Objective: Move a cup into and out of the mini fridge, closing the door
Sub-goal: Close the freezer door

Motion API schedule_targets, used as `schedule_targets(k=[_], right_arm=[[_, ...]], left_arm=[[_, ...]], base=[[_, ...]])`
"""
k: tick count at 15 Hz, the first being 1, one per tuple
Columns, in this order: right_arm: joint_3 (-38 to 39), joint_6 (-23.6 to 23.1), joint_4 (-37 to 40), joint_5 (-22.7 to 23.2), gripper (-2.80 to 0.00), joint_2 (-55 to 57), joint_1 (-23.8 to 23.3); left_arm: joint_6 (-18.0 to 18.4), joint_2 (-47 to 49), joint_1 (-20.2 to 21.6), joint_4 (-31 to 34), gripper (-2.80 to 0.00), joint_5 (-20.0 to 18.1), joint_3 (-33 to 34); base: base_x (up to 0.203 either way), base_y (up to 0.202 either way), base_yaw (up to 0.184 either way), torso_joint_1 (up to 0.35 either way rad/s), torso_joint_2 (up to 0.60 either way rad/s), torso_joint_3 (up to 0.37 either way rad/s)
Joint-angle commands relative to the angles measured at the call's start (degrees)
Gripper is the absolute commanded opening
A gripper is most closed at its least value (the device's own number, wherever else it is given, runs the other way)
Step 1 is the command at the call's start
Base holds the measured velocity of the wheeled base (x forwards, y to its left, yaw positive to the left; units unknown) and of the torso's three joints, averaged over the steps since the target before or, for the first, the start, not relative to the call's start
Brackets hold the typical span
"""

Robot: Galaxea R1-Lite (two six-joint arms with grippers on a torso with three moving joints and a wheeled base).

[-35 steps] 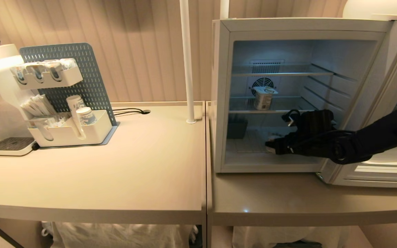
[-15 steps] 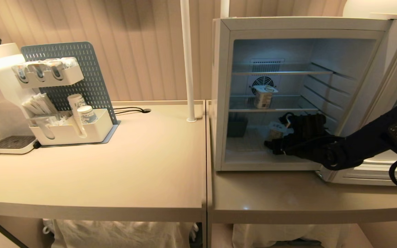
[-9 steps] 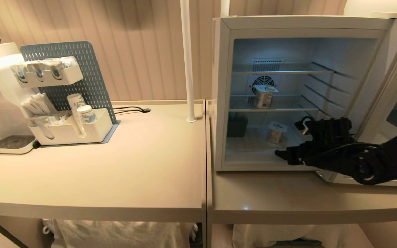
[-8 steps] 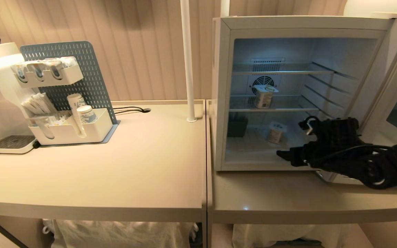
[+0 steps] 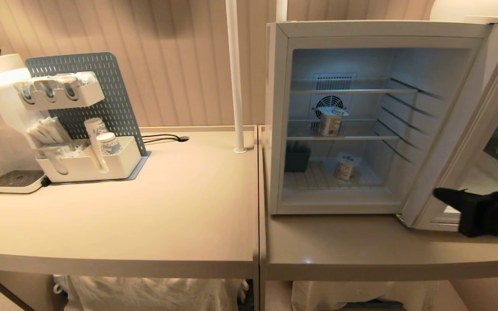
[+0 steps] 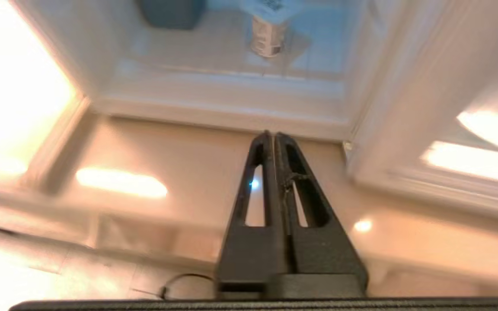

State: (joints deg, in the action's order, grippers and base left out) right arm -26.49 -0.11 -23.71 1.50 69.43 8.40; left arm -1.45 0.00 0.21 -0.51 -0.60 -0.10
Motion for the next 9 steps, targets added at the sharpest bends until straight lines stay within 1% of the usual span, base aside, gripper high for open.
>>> schedule_targets(k=[1, 3, 4, 5, 7, 9], right_arm=[[0.71, 0.85, 13.86, -0.12, -2.80, -22.89, 0.02], [-1.54, 3.75, 30.48, -0.59, -2.80, -34.37, -0.40], [-3.74, 5.95, 40.81, -1.00, -2.80, -39.24, -1.21], [-5.48, 7.54, 47.78, -1.27, -2.80, -43.39, -2.41], [-6.28, 8.83, 55.29, -0.91, -2.80, -51.90, -4.54], [-6.15, 9.62, 62.86, -0.08, -2.80, -57.90, -7.62]], left_arm=[[-0.04, 0.09, -0.03, -0.02, -2.80, -0.02, 0.01], [-0.04, 0.09, -0.03, -0.02, -2.80, -0.02, 0.01], [-0.04, 0.09, -0.03, -0.02, -2.80, -0.02, 0.01], [-0.04, 0.09, -0.03, -0.02, -2.80, -0.02, 0.01], [-0.04, 0.09, -0.03, -0.02, -2.80, -0.02, 0.01], [-0.04, 0.09, -0.03, -0.02, -2.80, -0.02, 0.01]], base=[[0.000, 0.000, 0.000, 0.000, 0.00, 0.000], [0.000, 0.000, 0.000, 0.000, 0.00, 0.000], [0.000, 0.000, 0.000, 0.000, 0.00, 0.000], [0.000, 0.000, 0.000, 0.000, 0.00, 0.000], [0.000, 0.000, 0.000, 0.000, 0.00, 0.000], [0.000, 0.000, 0.000, 0.000, 0.00, 0.000]])
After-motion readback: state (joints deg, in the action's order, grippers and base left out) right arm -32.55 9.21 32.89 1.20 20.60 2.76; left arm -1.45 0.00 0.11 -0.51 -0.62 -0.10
